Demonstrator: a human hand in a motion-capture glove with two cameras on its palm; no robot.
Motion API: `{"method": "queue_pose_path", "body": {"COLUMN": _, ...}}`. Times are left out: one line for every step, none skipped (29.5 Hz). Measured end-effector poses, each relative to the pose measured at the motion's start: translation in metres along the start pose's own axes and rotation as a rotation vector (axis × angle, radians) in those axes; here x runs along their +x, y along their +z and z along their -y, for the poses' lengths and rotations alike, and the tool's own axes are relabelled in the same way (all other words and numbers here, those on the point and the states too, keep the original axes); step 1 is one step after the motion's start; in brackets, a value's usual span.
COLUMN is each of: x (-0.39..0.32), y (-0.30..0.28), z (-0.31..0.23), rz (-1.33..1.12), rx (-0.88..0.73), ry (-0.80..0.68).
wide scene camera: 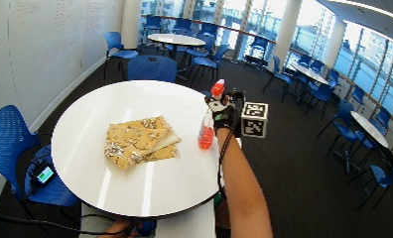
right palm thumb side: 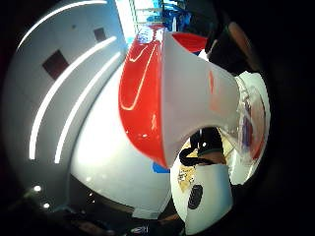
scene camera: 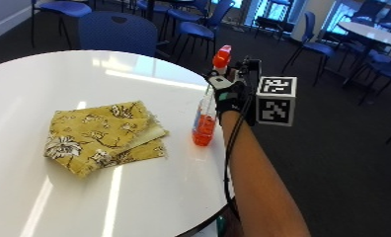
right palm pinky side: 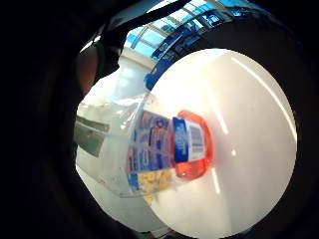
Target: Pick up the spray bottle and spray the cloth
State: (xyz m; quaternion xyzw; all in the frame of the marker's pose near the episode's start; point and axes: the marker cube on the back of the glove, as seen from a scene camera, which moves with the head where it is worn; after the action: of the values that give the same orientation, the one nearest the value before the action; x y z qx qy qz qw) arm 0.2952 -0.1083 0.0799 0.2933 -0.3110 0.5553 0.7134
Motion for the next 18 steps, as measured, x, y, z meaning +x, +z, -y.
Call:
{"method": "queue_pose_path", "body": {"x": 0.001, "y": 0.002, "z": 0.001, "rz": 0.009, "rx": -0.010, "ry": 0.009}}
{"method": "queue_pose_path", "body": {"x": 0.001, "y": 0.004, "z": 0.002, "rz": 0.019, "rx": -0.022, "ry": 0.018}}
{"method": "queue_pose_path", "body": {"x": 0.002, "y": 0.007, "z": 0.003, "rz": 0.030, "rx": -0.035, "ry": 0.026}}
{"method": "queue_pose_path", "body": {"x": 0.003, "y": 0.010, "z": 0.004, "rz": 0.040, "rx": -0.048, "ry": 0.035}}
{"method": "queue_pose_path", "body": {"x": 0.004, "y": 0.013, "z": 0.005, "rz": 0.051, "rx": -0.061, "ry": 0.044}}
{"method": "queue_pose_path", "body": {"x": 0.006, "y": 0.018, "z": 0.005, "rz": 0.062, "rx": -0.075, "ry": 0.054}}
{"method": "queue_pose_path", "body": {"x": 0.007, "y": 0.024, "z": 0.005, "rz": 0.073, "rx": -0.091, "ry": 0.064}}
{"method": "queue_pose_path", "body": {"x": 0.008, "y": 0.030, "z": 0.004, "rz": 0.084, "rx": -0.106, "ry": 0.073}}
{"method": "queue_pose_path", "body": {"x": 0.009, "y": 0.036, "z": 0.003, "rz": 0.096, "rx": -0.122, "ry": 0.081}}
{"method": "queue_pose_path", "body": {"x": 0.009, "y": 0.042, "z": 0.002, "rz": 0.106, "rx": -0.135, "ry": 0.087}}
{"method": "queue_pose_path", "body": {"x": 0.008, "y": 0.047, "z": 0.001, "rz": 0.115, "rx": -0.146, "ry": 0.091}}
{"method": "queue_pose_path", "body": {"x": 0.008, "y": 0.051, "z": 0.000, "rz": 0.124, "rx": -0.153, "ry": 0.093}}
{"method": "queue_pose_path", "body": {"x": 0.007, "y": 0.054, "z": -0.001, "rz": 0.131, "rx": -0.158, "ry": 0.093}}
{"method": "queue_pose_path", "body": {"x": 0.007, "y": 0.057, "z": -0.001, "rz": 0.139, "rx": -0.163, "ry": 0.092}}
{"method": "queue_pose_path", "body": {"x": 0.007, "y": 0.059, "z": -0.001, "rz": 0.146, "rx": -0.168, "ry": 0.091}}
{"method": "queue_pose_path", "body": {"x": 0.007, "y": 0.060, "z": 0.000, "rz": 0.152, "rx": -0.177, "ry": 0.091}}
{"method": "queue_pose_path", "body": {"x": 0.006, "y": 0.061, "z": 0.001, "rz": 0.158, "rx": -0.187, "ry": 0.091}}
{"method": "queue_pose_path", "body": {"x": 0.004, "y": 0.063, "z": 0.001, "rz": 0.162, "rx": -0.197, "ry": 0.091}}
